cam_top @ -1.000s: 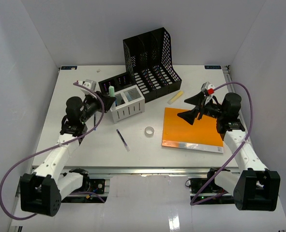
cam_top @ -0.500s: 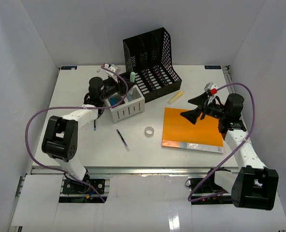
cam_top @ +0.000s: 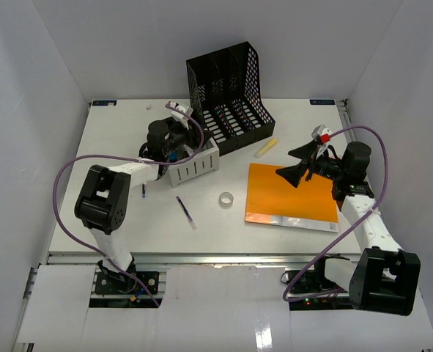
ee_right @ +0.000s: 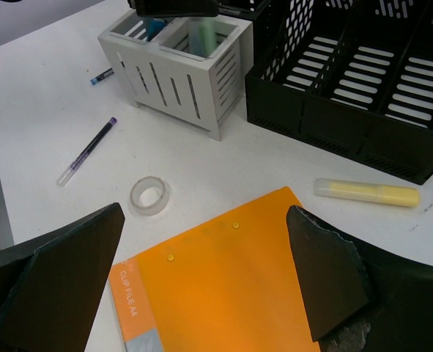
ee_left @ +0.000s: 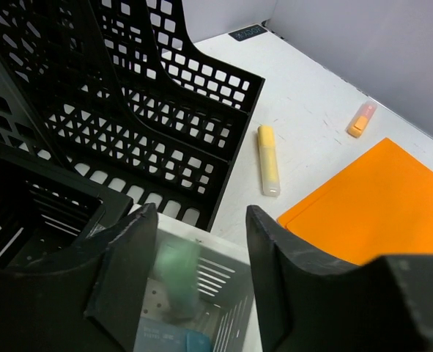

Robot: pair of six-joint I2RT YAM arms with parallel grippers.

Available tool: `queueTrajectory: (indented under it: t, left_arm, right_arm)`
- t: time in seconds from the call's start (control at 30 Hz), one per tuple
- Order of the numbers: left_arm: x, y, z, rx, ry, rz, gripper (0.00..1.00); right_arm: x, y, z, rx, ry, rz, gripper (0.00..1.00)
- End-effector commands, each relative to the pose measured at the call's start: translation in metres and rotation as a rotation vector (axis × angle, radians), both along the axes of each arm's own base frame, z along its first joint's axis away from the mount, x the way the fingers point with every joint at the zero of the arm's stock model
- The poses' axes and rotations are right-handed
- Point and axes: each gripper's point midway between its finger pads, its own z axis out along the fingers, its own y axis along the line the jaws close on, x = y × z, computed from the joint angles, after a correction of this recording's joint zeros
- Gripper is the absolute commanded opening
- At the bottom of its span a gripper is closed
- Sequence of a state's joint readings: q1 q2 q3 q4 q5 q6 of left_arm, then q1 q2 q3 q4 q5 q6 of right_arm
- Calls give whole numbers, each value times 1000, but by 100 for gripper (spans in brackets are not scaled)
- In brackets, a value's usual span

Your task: Organize the desk

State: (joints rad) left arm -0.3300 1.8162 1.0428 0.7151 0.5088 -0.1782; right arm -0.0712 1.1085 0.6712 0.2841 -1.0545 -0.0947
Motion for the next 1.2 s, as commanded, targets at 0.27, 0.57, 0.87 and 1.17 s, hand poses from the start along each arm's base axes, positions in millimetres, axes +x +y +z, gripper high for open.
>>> queueTrajectory:
  t: [0.27,0.57,0.87,1.17]
  left_arm:
    - [-38,25,78,11,-35,82,69]
    - [-97,98,75,85,-41,353,98]
    - [-102,121,61,88,-9,474,98]
    - [-103,120,64,84,-17,466,98]
  right_arm:
    - [91,-107,-51,-94,346,-795,98]
    - [119,-194,-114,-248,663,-1350,90]
    - [138,-230,-175,-381,935,-1494,91]
    - [175,-235,-176,-241,964,-1487,97]
